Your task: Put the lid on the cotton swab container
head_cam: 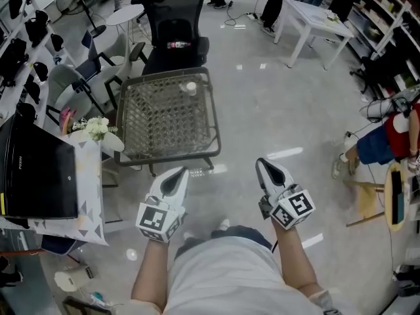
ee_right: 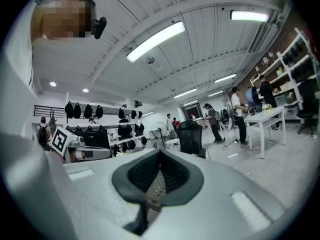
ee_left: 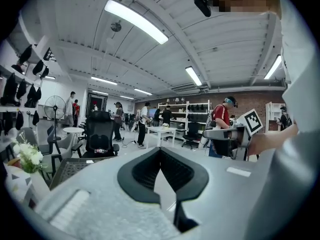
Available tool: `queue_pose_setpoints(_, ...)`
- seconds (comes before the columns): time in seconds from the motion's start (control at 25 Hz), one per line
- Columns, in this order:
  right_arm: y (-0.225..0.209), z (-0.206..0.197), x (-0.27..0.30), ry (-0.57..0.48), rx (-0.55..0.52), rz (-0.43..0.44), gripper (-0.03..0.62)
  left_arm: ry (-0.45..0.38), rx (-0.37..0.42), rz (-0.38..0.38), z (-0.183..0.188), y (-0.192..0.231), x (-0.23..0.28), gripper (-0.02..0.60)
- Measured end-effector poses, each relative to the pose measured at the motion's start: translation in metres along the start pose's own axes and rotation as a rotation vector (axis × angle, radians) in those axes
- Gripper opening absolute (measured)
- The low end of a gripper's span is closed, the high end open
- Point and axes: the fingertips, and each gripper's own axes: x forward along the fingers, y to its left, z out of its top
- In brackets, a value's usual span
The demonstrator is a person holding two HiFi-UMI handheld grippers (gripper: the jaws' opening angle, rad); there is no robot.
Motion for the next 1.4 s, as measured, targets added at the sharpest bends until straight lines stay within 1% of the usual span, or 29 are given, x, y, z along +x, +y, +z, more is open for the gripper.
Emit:
queue_pose_setpoints(0.2,-0.027,0.002,0.009,0.003,-0.01,0.044,0.003,0.006,0.008,0.039,-0.001,-0.005,0.028,0.008)
queue_pose_setpoints(0.36,-0.049,0.0,0.016,0.014,0.005,0.049,0.003,0.025,-0.001,0.053,-0.002,-0.005,0.047,0.008)
queue_pose_setpoints(0.64,-0.067,-0.012,0.042,0.045,0.018,0.055,0.003,0.038,0.003,0.058,-0.006,0.016,0.077,0.008)
queue_pose_setpoints(0.84,-0.073,-0.015,0.082,0.062,0.01,0.058,0.003,0.038,-0.001,0.052,-0.007,0.051,0.098,0.008)
queue_pose_setpoints(1.08,-0.084,-0.01,0.144,0.079,0.013,0.039,0.003,0.055,-0.009,0.046,-0.005,0.108,0.128,0.008)
queue_pose_setpoints(1.24,-0.088,-0.011,0.19,0.097,0.021,0.022,0.003,0.074,-0.022,0.025,-0.005,0.148,0.148,0.008)
queue_pose_setpoints(1.4,-0.089,-0.014,0.232,0.114,0.024,0.007,0.003,0.089,-0.045,-0.013,-0.006,0.185,0.169,0.008)
